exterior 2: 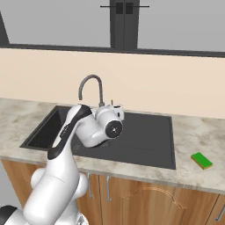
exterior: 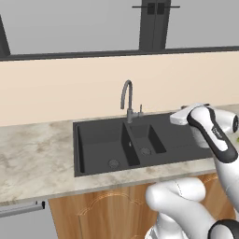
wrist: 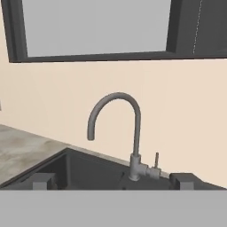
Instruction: Soak the sponge with water for a few seconds and then drop it inside the sink.
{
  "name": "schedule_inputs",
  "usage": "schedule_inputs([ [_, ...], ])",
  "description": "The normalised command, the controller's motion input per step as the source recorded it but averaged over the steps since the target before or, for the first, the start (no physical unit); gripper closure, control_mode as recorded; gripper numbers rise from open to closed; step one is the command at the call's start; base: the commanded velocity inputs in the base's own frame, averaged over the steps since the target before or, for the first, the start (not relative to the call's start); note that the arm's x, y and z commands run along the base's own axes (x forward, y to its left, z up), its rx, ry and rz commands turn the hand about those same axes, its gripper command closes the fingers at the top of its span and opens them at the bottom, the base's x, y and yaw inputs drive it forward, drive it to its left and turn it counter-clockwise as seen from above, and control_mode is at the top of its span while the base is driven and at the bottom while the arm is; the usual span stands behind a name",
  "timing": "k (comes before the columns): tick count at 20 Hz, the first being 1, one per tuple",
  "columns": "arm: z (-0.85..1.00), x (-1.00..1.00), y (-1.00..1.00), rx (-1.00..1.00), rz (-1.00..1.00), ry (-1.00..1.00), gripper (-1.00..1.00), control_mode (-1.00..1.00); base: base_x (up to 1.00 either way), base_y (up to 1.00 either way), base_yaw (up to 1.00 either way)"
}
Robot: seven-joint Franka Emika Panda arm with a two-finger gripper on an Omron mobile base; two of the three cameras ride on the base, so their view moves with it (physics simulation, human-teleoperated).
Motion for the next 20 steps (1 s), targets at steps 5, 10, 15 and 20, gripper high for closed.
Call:
schedule_inputs([
  [5,-0.15,0.12,0.02,0.00,0.03,0.00,-1.00,-1.00,0.00,0.00,0.00],
  [10,-0.15,0.05,0.11,0.00,0.04,0.00,-1.00,-1.00,0.00,0.00,0.00],
  [15,-0.07,0.06,0.17,0.00,0.04,0.02,-1.00,-1.00,0.00,0.00,0.00],
  [20,-0.07,0.13,0.14,0.00,0.01,0.02,-1.00,-1.00,0.00,0.00,0.00],
])
